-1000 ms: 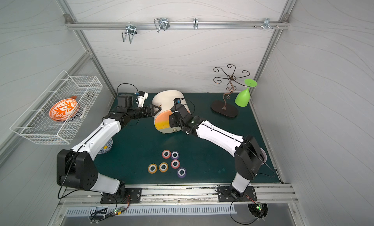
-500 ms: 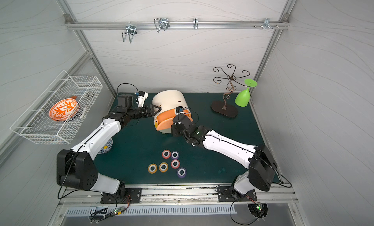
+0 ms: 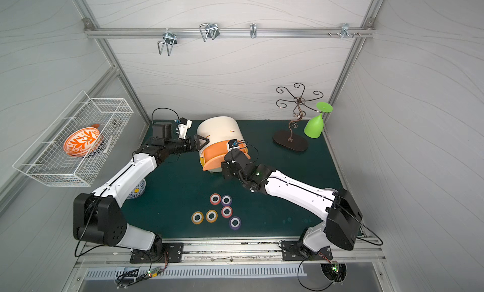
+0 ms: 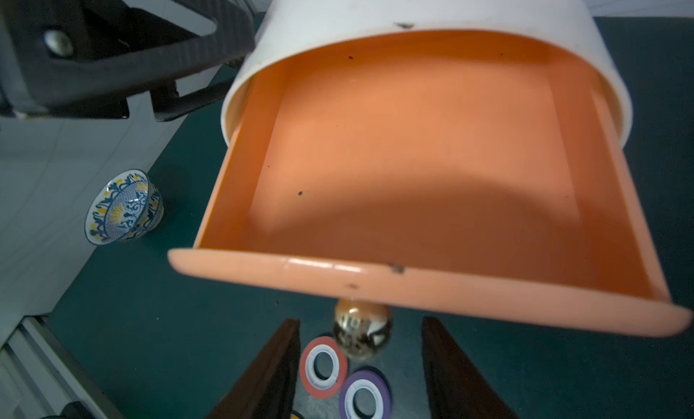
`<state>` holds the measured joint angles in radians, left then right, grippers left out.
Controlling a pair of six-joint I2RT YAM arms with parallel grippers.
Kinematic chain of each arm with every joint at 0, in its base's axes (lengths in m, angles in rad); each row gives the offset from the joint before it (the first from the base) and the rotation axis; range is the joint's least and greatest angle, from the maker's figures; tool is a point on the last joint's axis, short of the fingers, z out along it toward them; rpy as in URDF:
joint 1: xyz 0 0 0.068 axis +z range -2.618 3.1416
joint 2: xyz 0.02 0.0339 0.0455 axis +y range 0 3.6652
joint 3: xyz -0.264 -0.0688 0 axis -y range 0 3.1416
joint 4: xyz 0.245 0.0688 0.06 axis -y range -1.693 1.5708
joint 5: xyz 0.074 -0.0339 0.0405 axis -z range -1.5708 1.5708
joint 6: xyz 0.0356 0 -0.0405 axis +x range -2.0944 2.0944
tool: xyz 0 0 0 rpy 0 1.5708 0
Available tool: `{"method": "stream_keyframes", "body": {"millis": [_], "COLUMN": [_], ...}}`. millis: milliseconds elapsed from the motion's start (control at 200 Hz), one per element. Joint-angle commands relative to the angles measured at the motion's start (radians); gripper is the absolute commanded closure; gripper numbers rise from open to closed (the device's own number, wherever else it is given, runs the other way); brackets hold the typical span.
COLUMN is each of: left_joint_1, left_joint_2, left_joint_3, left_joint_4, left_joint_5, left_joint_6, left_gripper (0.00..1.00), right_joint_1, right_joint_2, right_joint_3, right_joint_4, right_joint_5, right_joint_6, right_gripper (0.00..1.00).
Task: Place the transparent tape into the drawer according to color
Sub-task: Open the drawer in the storage box, then pick up the tape from the center of the board.
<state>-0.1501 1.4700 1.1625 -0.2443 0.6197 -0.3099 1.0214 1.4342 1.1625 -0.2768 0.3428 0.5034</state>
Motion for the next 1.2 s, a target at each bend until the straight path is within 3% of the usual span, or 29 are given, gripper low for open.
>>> {"method": "stream_keyframes", "body": {"millis": [0,150,300,655,911,1196], "left_joint_1": [-0.013,-0.013,-0.013,0.016,0.059,0.081], "left_joint_2": [-0.019,-0.044,-0.111,-0.301,-0.378,-0.429], "left_joint_3": [0.017,0.009,-0.024,-0.144,-0.275,-0.333], "left_joint_4": [-0.043,-0.046,-0.046,-0.123,-0.145,-0.150], "left_joint_5": [-0.012,-0.021,-0.060,-0.153,-0.130,-0.129], "left_joint_6": [0.012,0.006,-0.002,-0.019,-0.048,-0.057], "left_gripper": [0.09,0.05,0.00,0.00,0.00,0.00], "right_joint_1": [0.017,0.030,0.042,0.081,0.141,0.192], "right_joint_2": [-0.079,-0.151,-0.227,-0.308,-0.219,-0.094], "right_joint_3": [-0.026,-0.047,-0.084,-0.238,-0.301,-0.346], "right_joint_4": [-0.028,-0.086,-0.172,-0.320,-0.346,-0.316], "right_joint_5": [-0.001,-0.044,-0.126,-0.282,-0.264,-0.211], "right_joint_6": [0.001,0.004,0.002,0.017,0.027,0.071], "right_gripper": [0.35,0.22,0.01,0.01,0.01,0.09]}}
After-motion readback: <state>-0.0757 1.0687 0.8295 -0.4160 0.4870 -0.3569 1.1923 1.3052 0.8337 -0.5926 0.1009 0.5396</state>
